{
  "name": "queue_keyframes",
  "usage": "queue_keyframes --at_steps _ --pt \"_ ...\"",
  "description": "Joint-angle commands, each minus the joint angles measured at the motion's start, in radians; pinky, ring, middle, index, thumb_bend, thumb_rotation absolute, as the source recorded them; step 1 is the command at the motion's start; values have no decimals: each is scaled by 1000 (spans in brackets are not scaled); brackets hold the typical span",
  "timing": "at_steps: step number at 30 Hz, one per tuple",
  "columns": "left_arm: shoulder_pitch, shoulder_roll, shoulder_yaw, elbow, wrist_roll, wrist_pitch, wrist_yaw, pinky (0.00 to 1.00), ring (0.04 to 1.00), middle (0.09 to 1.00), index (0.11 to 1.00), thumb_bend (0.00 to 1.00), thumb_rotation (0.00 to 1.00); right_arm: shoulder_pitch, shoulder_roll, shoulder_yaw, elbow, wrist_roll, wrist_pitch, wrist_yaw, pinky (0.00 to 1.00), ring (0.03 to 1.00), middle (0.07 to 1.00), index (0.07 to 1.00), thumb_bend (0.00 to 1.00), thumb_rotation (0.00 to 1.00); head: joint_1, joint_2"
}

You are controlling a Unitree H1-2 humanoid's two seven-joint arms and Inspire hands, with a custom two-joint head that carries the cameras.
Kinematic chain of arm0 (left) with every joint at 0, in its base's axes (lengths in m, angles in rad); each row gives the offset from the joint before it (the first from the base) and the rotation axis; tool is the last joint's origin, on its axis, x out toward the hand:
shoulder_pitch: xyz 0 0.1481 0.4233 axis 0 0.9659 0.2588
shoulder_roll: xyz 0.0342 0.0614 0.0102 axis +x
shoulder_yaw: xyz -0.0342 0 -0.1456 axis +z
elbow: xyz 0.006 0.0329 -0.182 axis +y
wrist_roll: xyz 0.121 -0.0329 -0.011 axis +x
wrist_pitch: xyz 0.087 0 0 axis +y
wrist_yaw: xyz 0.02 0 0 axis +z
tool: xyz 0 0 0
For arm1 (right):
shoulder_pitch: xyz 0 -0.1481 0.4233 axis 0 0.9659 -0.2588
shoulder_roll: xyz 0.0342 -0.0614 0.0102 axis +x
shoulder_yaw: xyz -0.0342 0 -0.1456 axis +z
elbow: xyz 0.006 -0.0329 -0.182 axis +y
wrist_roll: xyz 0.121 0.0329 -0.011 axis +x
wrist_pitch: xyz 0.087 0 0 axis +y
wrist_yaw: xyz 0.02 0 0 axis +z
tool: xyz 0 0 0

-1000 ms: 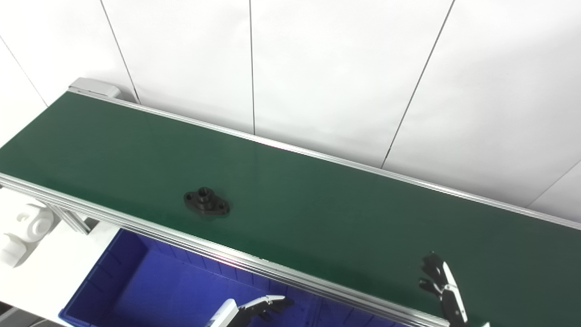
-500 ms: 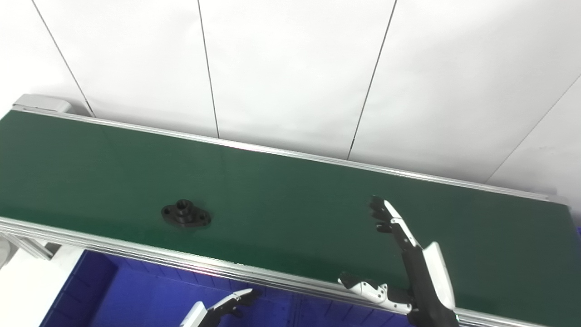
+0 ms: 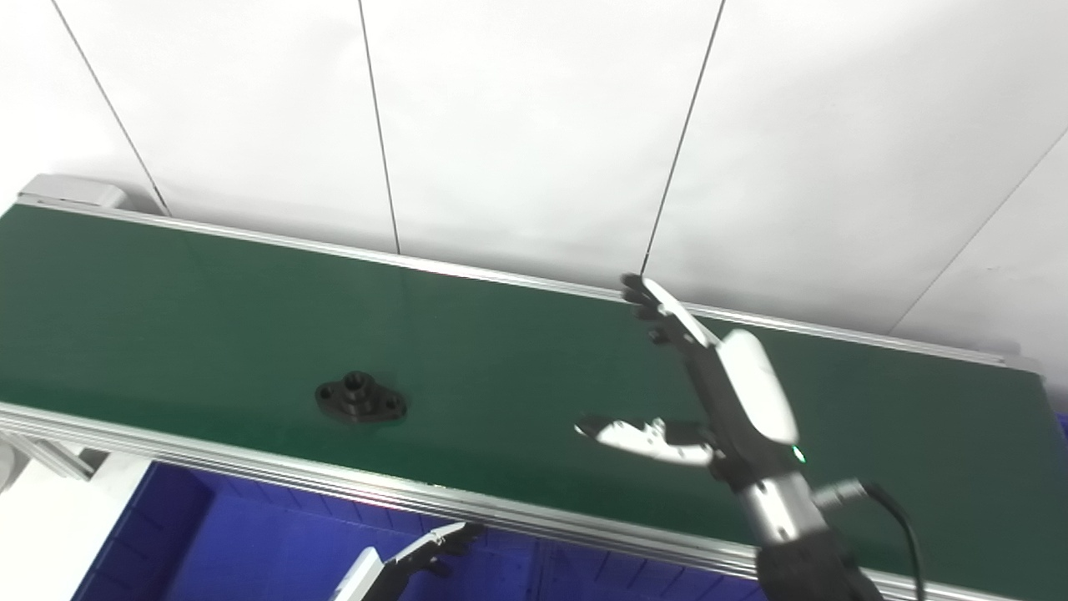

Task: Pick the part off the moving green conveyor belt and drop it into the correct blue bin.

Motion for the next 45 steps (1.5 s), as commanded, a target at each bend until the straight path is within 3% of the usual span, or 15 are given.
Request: queue_keyframes --at_steps 1,9,13,25,45 --pt "-3 -1 3 -14 12 -31 12 681 796 839 837 927 565 -62 25 14 6 -8 13 4 699 793 848 917 843 516 5 2" --pt "-3 -7 15 -9 7 -31 -2 697 806 843 835 943 577 -195 92 69 142 -50 70 21 721 796 835 911 867 521 4 3" --pt "-10 -9 11 -2 10 -31 5 694 803 842 835 932 568 -236 112 118 257 -90 38 -23 740 817 862 905 842 508 0 2" --pt "-10 -21 15 1 15 -31 -1 708 814 850 843 931 578 -357 175 234 472 -188 56 -56 739 813 858 896 857 477 15 5" --pt "-10 -45 15 4 34 -31 7 701 798 839 839 917 553 -396 202 340 618 -230 63 -55 745 804 850 889 860 441 79 20"
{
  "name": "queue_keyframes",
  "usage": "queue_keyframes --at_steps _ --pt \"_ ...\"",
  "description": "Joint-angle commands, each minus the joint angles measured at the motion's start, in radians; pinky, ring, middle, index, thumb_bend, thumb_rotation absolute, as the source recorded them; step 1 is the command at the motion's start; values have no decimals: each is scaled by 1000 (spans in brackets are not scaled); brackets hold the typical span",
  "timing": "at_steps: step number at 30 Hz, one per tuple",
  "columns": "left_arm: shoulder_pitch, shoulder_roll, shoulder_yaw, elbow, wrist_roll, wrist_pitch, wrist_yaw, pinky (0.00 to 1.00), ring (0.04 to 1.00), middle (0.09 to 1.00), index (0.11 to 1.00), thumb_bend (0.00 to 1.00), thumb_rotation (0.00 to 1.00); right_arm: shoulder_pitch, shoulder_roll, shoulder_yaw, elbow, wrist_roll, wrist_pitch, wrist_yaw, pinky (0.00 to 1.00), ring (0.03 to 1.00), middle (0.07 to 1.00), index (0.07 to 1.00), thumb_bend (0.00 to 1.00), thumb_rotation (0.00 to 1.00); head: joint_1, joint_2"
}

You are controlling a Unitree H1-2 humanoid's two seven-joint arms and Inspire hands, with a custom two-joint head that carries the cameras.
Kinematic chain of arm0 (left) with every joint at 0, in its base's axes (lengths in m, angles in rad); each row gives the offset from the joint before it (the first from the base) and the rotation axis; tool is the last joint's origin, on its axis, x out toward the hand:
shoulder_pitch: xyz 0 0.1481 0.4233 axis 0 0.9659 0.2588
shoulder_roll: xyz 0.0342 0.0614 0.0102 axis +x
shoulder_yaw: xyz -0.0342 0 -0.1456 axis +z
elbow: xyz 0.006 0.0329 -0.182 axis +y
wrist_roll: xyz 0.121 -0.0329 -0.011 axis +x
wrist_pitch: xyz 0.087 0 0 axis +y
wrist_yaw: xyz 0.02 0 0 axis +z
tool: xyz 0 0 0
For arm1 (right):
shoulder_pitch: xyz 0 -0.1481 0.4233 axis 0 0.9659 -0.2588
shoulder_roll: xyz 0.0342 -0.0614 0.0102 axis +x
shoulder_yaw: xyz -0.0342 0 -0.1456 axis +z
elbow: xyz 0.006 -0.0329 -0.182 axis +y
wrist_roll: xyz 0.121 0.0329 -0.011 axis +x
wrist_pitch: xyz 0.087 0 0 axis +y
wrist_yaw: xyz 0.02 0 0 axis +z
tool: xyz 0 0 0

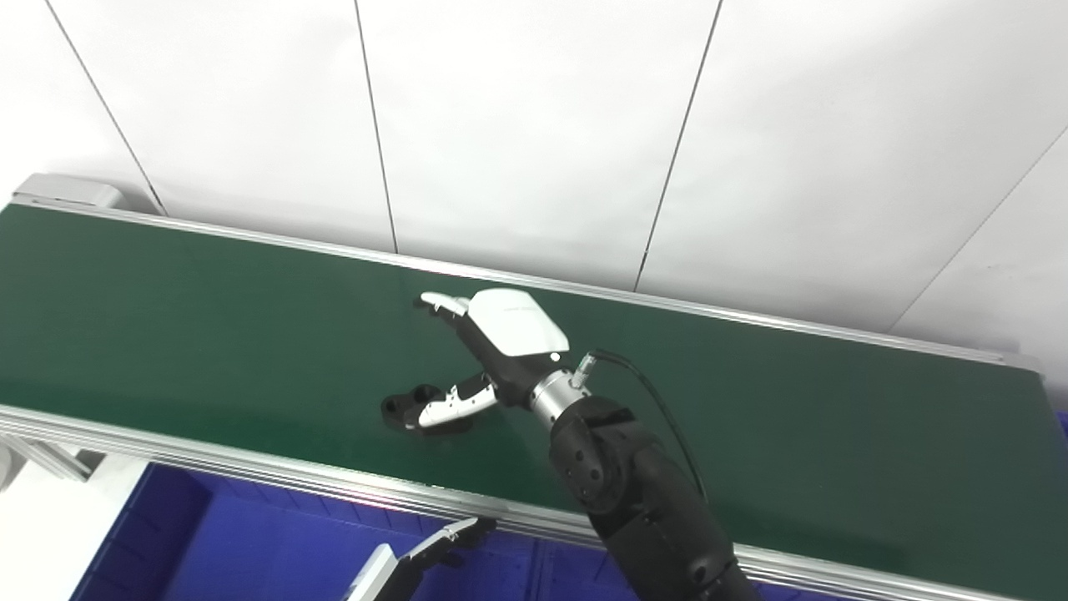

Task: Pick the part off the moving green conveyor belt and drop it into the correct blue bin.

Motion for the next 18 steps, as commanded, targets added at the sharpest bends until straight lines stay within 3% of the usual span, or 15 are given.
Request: queue_keyframes --at_steps 1,10,18 --pt "2 -1 4 -11 14 -31 24 700 797 838 839 914 551 -43 24 9 1 -10 -4 -15 744 804 850 888 858 436 0 0" --pt "9 -4 10 -24 13 -31 14 692 799 840 838 918 543 -27 -4 47 59 -31 -26 -25 735 797 842 883 856 423 13 14" --pt "12 -10 14 -25 15 -31 9 711 810 846 841 933 580 -13 -51 65 84 -14 -43 -18 707 784 832 857 841 345 16 23"
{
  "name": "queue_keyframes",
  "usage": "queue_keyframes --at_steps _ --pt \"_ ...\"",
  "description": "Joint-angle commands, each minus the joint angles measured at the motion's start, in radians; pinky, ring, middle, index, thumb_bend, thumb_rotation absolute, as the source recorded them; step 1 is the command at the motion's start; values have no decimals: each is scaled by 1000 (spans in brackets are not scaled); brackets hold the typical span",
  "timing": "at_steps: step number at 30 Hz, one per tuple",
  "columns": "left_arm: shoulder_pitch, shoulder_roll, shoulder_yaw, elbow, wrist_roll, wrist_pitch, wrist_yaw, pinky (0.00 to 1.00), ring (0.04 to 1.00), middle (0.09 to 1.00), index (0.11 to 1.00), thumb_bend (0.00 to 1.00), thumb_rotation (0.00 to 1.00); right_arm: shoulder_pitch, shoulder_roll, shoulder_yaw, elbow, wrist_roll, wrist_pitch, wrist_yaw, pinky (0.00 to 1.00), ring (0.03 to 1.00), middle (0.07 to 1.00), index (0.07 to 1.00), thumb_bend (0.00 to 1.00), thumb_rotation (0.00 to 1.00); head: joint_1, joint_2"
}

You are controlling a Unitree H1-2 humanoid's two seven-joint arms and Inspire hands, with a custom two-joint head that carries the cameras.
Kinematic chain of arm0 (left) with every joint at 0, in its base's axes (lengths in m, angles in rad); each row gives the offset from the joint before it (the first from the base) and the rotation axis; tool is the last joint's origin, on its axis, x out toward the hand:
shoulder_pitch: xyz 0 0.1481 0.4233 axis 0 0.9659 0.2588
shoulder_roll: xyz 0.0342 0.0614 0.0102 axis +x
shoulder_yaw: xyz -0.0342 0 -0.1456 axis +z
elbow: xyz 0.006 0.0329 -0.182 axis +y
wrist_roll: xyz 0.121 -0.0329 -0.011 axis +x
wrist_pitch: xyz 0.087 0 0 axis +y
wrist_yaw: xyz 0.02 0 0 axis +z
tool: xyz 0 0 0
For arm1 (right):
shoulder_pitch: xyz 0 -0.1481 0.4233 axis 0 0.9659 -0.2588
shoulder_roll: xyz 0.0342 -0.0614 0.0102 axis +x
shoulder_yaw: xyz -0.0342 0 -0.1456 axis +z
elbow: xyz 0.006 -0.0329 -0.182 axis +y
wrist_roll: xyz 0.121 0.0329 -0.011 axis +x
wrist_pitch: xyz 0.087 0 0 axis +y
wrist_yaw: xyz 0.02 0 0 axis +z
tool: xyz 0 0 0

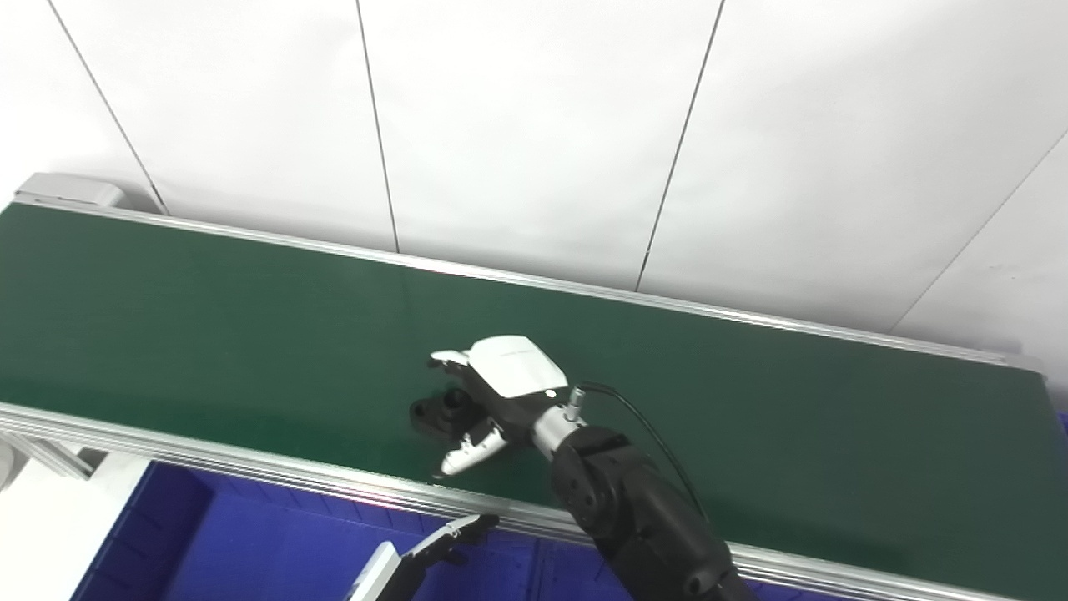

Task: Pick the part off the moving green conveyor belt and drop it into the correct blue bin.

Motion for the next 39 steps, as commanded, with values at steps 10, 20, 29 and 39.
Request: queue_keyframes --at_steps 10,20,29,39 --pt "12 -3 -3 -36 26 -31 31 697 802 841 835 920 571 14 -26 -3 -14 30 -17 8 456 576 611 806 642 62 2 17" --pt "18 -15 -6 -36 41 -31 45 734 823 854 846 903 595 26 -70 14 -50 16 -1 67 287 371 455 524 519 0 13 35" --pt "20 -17 -16 -35 45 -31 55 757 835 863 863 871 612 37 -96 40 -80 -20 7 78 298 391 488 531 514 0 14 44" --pt "20 -11 -30 -33 51 -31 73 776 842 871 876 850 633 67 -114 38 -113 -19 -27 16 307 391 500 526 514 0 7 57"
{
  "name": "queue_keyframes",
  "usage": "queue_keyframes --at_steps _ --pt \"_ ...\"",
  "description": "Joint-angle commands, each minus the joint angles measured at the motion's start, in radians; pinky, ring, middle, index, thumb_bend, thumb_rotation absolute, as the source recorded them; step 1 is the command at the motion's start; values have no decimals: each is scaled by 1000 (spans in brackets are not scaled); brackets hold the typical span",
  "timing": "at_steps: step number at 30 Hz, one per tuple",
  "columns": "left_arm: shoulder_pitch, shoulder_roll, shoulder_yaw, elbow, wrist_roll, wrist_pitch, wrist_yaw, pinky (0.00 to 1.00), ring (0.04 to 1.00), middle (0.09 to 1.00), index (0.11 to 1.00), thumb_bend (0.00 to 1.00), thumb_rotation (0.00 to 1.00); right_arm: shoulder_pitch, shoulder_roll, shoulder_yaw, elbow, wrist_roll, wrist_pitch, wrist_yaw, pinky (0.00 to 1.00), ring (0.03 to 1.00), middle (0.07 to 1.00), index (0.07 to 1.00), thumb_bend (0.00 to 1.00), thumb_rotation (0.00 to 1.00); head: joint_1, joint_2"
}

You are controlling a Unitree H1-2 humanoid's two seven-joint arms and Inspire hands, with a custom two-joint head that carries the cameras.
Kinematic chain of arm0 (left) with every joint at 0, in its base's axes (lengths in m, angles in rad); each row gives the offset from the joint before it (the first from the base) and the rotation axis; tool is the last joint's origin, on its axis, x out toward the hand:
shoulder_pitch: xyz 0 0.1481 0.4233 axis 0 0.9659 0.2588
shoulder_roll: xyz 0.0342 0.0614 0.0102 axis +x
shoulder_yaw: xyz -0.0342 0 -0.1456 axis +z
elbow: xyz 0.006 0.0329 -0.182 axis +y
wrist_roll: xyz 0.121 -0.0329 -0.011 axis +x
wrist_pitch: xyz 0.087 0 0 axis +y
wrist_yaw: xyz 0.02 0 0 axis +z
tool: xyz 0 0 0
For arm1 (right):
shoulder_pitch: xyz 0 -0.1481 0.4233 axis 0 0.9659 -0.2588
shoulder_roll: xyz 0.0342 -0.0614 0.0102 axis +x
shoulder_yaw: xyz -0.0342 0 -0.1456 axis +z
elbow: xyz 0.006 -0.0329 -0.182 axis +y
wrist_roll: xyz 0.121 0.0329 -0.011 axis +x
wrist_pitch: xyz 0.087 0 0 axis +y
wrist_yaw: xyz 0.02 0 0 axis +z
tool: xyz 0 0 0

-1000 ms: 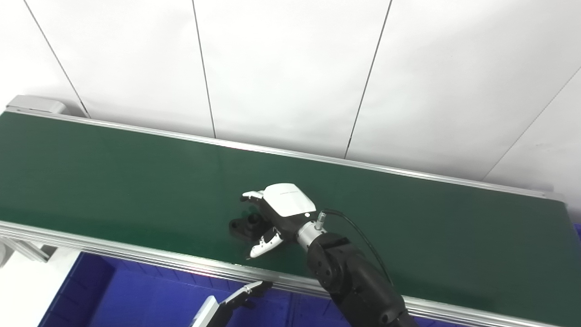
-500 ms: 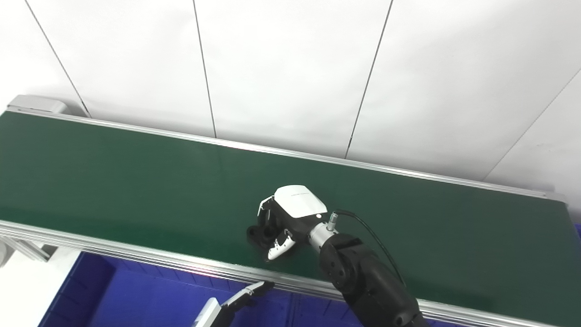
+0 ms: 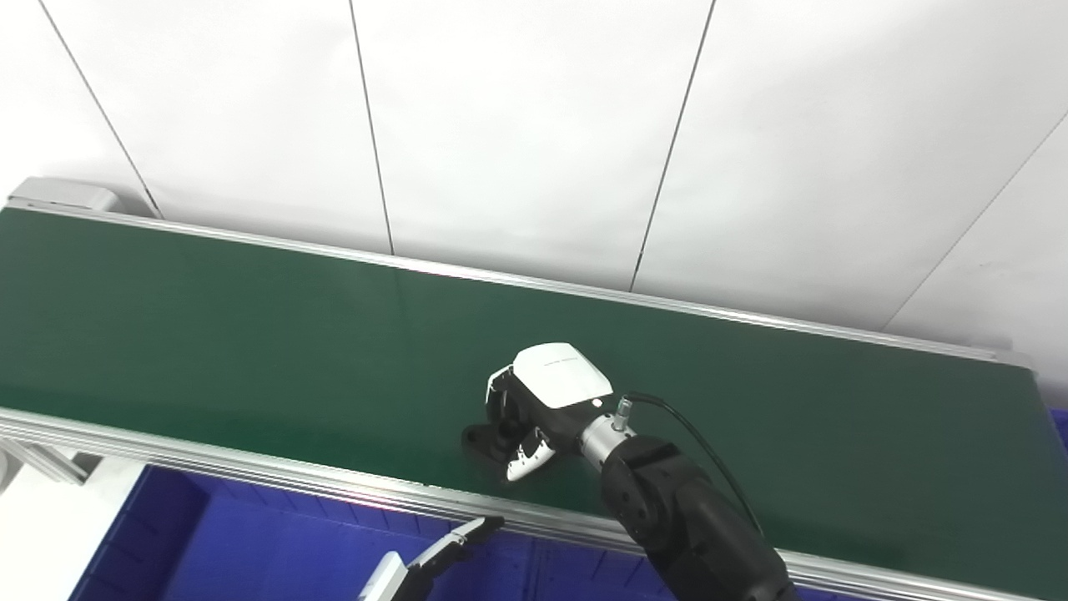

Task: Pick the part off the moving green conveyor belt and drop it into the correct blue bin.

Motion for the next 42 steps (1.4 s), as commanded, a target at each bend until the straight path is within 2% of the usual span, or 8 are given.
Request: queue_keyframes --at_steps 1,6,13,19,29,32,36,42 --pt "9 5 -1 -28 13 -31 16 778 843 871 877 848 633 34 -3 0 -19 13 -27 11 306 387 494 528 513 0 -3 5" --pt "14 6 -5 -39 16 -31 18 779 844 873 880 838 637 92 -17 -75 -183 56 -6 5 275 376 484 536 511 0 -8 10" --pt "15 13 -14 -47 13 -31 31 766 840 873 880 828 639 165 -56 -213 -491 85 60 83 315 379 496 537 509 0 -20 26" --pt "24 18 -10 -64 10 -31 24 766 841 875 881 825 640 225 -60 -307 -631 113 86 105 334 387 509 526 510 0 -24 34" --pt "47 29 -14 -100 5 -31 25 748 835 874 879 820 638 374 -83 -400 -810 136 87 114 245 448 498 483 516 0 -46 69" --pt "57 32 -9 -118 4 -31 18 739 829 872 879 822 643 440 -94 -418 -855 145 84 123 251 384 497 524 509 0 -57 81" --pt "71 41 2 -145 7 -31 12 735 823 870 879 818 655 596 -125 -436 -923 157 77 124 194 441 469 506 516 0 -83 114" --pt "89 56 26 -192 -7 -31 -13 723 814 865 876 815 659 792 -164 -423 -949 155 45 116 222 446 454 512 515 0 -131 161"
